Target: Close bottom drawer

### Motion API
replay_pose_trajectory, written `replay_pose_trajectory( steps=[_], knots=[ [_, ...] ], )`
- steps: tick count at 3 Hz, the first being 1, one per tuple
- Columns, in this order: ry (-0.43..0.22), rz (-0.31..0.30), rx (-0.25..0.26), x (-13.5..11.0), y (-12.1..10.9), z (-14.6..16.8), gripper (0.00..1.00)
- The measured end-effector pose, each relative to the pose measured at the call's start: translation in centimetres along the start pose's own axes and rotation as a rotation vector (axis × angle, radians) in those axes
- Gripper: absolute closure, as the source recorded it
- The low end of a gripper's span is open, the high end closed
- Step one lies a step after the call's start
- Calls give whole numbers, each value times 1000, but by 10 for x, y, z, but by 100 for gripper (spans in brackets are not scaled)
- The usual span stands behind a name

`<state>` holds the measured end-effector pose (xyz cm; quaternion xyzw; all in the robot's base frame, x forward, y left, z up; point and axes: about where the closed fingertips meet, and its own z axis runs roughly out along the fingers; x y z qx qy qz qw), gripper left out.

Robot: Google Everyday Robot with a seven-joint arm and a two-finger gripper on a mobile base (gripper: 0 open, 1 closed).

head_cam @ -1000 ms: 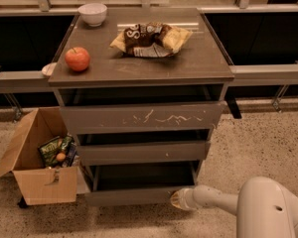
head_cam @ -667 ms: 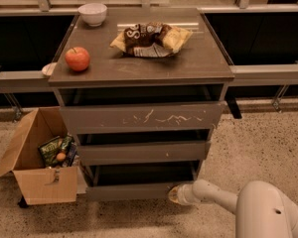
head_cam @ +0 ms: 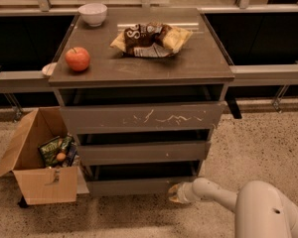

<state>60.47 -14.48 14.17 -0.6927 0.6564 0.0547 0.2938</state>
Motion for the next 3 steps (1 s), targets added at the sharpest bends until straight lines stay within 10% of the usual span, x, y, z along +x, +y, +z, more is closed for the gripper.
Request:
replay_pose_trajectory(
  steps=[1, 3],
  knots=[
    [0, 0, 0, 0, 0, 0, 5],
    [-1, -1, -3, 0, 0, -1, 0]
  ],
)
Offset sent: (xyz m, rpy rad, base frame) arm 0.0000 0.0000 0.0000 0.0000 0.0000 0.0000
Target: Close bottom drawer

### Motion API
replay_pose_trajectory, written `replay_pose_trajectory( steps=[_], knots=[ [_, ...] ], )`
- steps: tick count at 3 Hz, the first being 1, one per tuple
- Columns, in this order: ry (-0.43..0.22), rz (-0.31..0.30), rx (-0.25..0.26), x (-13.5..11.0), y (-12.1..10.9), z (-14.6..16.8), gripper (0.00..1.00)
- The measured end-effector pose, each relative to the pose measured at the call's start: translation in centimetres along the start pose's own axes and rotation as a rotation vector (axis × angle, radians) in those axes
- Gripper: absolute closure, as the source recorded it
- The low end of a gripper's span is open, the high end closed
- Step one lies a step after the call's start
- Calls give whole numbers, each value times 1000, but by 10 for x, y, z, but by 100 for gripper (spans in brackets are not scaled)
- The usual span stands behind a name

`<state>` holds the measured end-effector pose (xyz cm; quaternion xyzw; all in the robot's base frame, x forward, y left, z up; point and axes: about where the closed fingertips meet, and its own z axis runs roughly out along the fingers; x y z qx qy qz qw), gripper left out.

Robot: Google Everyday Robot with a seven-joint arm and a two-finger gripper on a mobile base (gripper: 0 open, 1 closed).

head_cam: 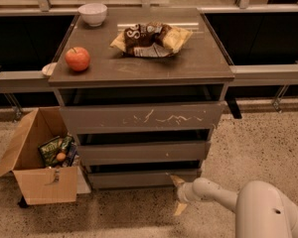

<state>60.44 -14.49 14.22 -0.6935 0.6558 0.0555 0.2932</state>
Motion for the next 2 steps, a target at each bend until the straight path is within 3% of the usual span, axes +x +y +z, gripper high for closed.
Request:
replay_pose_trajectory(
  steps=[1, 2],
  knots=[
    [-8, -19, -35, -2, 0, -10, 0],
    [86, -74, -57, 11, -13, -80, 0]
  ],
)
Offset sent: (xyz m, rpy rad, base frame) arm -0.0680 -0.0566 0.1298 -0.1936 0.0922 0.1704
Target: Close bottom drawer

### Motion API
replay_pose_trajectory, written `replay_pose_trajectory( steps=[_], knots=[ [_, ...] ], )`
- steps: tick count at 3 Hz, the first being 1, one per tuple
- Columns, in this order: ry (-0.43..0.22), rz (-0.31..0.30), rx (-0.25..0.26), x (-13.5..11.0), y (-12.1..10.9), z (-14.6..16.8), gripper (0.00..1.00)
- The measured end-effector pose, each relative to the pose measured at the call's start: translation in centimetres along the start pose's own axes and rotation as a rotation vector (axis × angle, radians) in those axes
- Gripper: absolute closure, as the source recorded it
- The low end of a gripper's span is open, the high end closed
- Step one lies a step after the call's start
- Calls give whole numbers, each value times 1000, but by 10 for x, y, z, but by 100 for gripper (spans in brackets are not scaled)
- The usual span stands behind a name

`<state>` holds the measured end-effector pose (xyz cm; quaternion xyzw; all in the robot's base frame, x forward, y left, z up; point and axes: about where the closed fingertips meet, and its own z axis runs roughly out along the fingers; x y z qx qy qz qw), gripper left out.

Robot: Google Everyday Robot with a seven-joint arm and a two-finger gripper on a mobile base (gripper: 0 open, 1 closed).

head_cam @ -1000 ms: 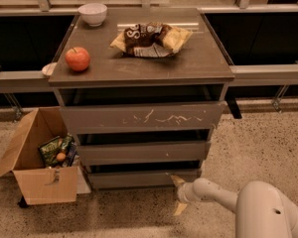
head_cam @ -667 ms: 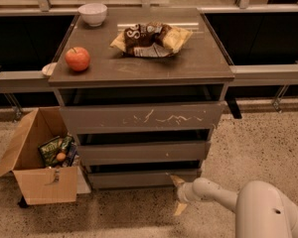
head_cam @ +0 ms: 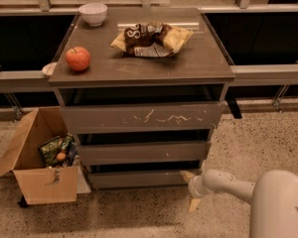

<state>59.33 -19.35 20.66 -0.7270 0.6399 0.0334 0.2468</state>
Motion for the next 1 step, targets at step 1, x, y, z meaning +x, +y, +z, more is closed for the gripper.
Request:
replay_pose_trajectory(
  steps=[1],
  knots=[
    [48, -64, -23, -18, -2, -64, 0]
  ],
)
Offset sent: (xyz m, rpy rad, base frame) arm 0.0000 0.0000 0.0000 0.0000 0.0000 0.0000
